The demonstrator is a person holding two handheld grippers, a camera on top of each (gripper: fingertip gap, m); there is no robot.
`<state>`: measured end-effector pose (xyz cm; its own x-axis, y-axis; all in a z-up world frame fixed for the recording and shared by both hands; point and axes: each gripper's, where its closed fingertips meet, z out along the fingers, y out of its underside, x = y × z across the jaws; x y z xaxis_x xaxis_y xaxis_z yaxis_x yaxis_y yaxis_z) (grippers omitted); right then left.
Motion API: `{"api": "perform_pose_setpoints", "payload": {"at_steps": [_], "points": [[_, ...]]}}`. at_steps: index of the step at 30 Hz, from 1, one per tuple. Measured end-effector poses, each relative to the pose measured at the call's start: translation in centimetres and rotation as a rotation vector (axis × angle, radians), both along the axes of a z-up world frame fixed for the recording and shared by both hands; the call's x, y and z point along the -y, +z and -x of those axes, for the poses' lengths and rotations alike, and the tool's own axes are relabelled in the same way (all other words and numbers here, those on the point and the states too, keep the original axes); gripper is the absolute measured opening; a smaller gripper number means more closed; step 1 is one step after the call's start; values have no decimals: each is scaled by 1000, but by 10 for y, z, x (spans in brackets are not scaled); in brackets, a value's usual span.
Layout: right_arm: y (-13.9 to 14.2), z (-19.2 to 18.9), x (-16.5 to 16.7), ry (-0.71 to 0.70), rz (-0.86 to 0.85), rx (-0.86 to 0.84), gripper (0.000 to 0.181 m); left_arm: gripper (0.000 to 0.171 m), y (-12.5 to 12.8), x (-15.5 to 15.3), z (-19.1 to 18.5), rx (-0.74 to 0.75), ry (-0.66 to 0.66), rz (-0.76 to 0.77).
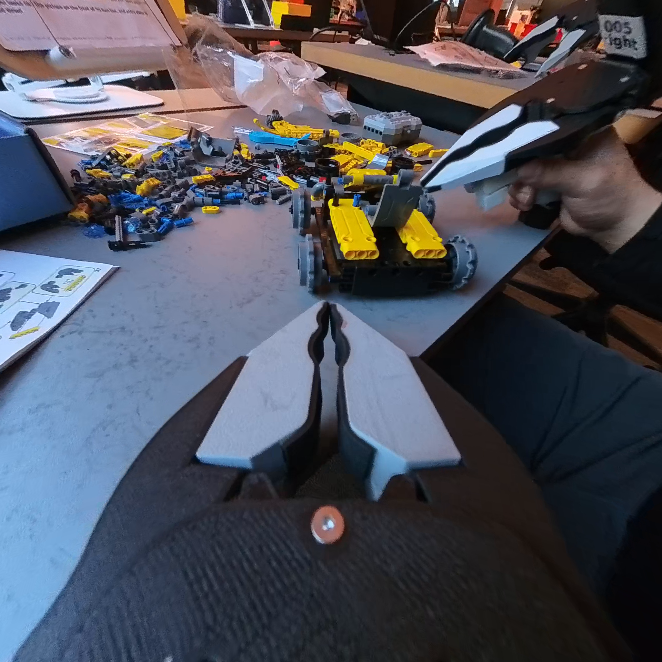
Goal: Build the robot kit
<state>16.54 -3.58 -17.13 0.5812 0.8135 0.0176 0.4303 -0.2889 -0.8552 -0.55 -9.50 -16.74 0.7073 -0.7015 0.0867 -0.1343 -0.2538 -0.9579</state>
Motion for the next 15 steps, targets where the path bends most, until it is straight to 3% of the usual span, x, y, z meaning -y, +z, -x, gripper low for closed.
{"api": "perform_pose_setpoints", "payload": {"at_steps": [9, 15], "points": [[19, 1, -1, 36, -63, -104, 7, 5, 2, 1, 0, 38, -51, 14], [17, 5, 2, 74, -56, -96, 8, 5, 1, 0, -1, 60, -60, 39]]}}
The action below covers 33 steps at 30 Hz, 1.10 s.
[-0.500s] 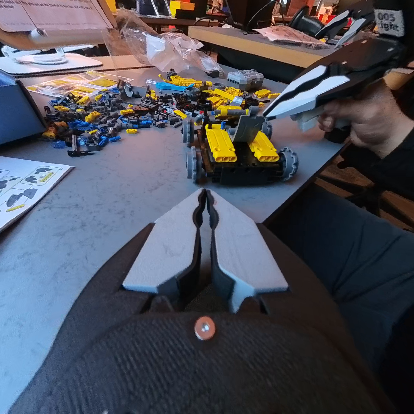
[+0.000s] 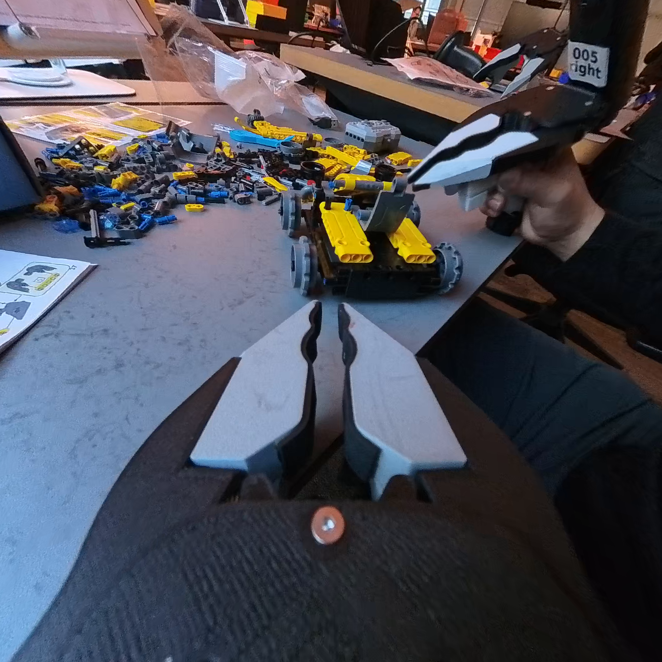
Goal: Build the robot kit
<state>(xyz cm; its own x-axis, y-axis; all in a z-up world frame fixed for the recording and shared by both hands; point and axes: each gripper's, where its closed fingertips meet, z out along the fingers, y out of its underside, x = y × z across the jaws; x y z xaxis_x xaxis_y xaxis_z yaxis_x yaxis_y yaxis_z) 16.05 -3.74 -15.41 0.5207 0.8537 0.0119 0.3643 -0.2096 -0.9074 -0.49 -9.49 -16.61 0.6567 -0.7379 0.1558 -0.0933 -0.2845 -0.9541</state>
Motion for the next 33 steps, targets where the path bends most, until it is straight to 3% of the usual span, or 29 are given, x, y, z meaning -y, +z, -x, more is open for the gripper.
{"api": "perform_pose_setpoints", "payload": {"at_steps": [6, 33], "points": [[-5, 4, 4, 17, -49, 69, 8, 5, -1, 1, 0, -16, 6, -3], [3, 6, 13, 61, -88, 28, 17, 3, -4, 4, -5, -91, 18, -53]]}}
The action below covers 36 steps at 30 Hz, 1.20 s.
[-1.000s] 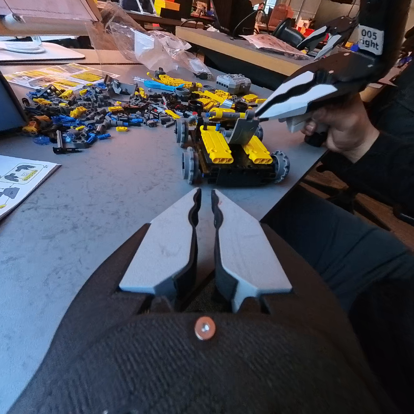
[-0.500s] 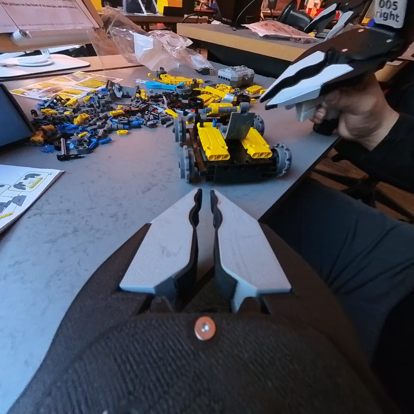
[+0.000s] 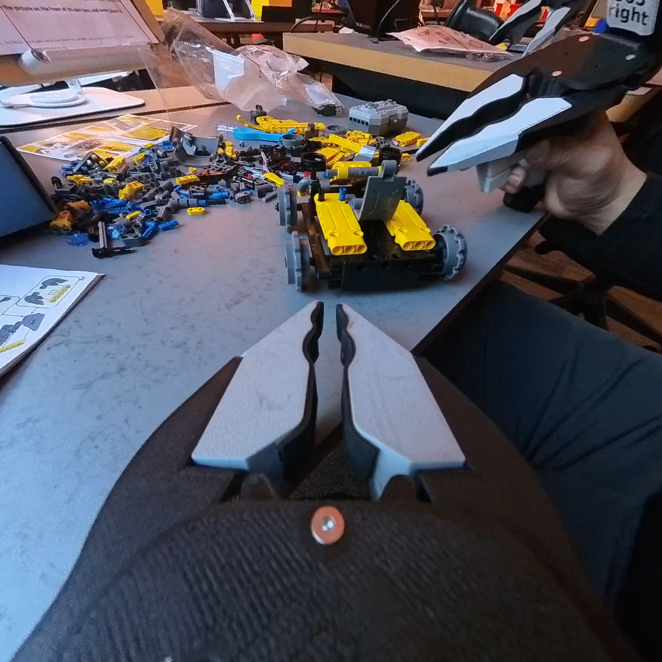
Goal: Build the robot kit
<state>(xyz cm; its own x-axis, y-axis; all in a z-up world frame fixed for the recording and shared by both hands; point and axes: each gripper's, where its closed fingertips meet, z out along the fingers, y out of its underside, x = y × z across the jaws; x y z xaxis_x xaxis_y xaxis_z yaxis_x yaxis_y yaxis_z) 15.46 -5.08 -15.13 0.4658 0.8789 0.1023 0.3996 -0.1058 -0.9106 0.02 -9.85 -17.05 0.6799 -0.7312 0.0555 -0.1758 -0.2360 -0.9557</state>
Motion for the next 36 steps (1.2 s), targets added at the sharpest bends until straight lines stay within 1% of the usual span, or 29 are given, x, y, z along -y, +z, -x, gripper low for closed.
{"api": "perform_pose_setpoints", "payload": {"at_steps": [17, 22, 24, 25, 27, 30, 32, 34, 36], "points": [[6, -3, -1, -3, 18, -51, 17, 4, 0, 0, 1, -7, 12, 12], [11, -5, -1, 6, 37, -99, 19, 5, 16, -7, 10, 19, 47, -6], [15, -7, -1, 10, 47, -135, 19, 5, 27, -12, 15, 36, 63, -6], [18, -9, -1, 10, 53, -157, 19, 8, 32, -15, 17, 43, 60, -3], [22, -12, 2, 18, 78, -201, 19, 19, 35, -22, 19, 11, 41, 20], [29, -14, 11, 30, 145, -283, 19, 37, 27, -34, 14, -84, -36, 66], [28, -12, 20, 33, 237, -319, 19, 39, 21, -41, 7, -147, -111, 77], [19, -5, 31, 33, 337, -314, 31, 39, 16, -48, -1, -180, -166, 85], [9, 8, 49, 52, 409, -283, 33, 39, 10, -48, -10, -184, -237, 121]]}}
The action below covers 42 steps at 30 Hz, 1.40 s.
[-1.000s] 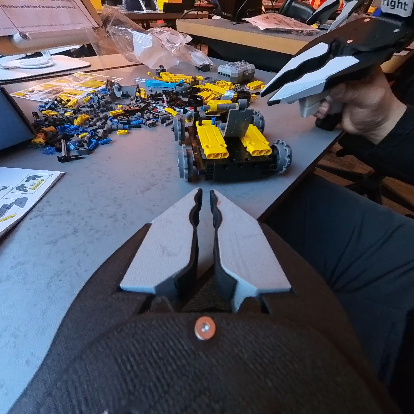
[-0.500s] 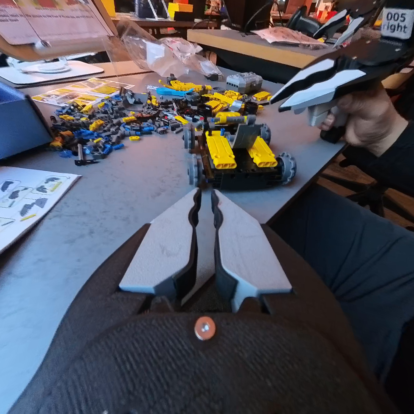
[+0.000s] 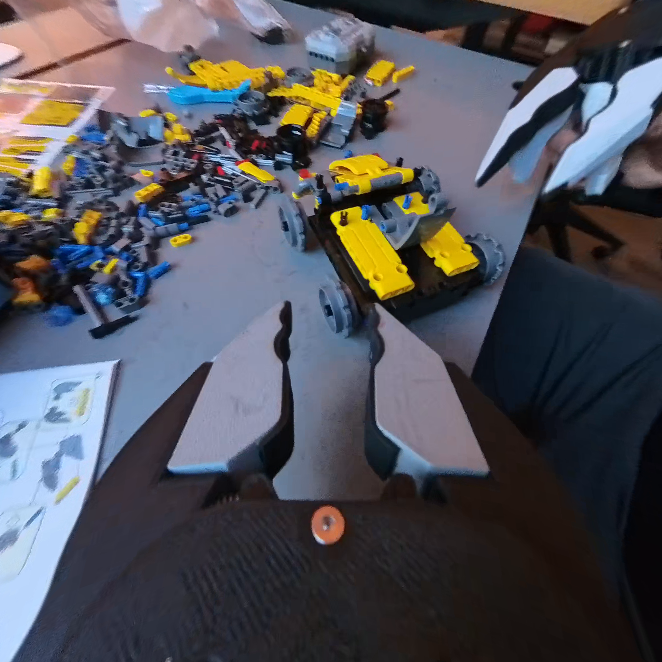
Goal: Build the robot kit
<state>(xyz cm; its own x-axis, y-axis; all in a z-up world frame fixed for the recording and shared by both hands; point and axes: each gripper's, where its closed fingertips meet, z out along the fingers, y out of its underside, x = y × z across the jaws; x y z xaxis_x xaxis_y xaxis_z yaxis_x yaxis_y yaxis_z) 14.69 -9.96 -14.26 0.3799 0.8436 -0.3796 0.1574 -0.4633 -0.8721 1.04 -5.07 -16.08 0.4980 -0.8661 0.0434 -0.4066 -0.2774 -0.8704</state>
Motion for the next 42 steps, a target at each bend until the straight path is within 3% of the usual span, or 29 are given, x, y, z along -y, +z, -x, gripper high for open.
{"api": "perform_pose_setpoints", "payload": {"at_steps": [3, 8, 13, 18, 22, 27, 32, 36, 42], "points": [[-16, 20, 17, -5, 47, 78, 50, 36, -8, 10, -9, -9, -101, 86], [-21, 47, 25, -47, 79, 134, 68, 21, -9, 26, -16, -33, -140, 60], [-38, 18, 17, -95, -11, 368, 42, 23, -15, 59, -30, -50, -210, 53], [-37, 0, 14, -113, 0, 354, 48, 24, -22, 64, -32, -108, -226, 6], [-19, -12, 4, -124, -55, 276, 48, 27, -8, 47, -17, -69, -188, -14], [-13, -37, -25, -160, -81, 272, 48, 25, 16, -7, 5, -69, -117, -95], [-27, -35, -43, -50, -139, 415, 48, 26, 0, -34, -16, -136, -305, -139], [-37, -29, -50, 66, -153, 501, 49, 27, -6, -45, -37, -111, -416, -85], [-52, -20, -53, 137, -187, 567, 46, 33, -14, -30, -53, -93, -576, -21]]}}
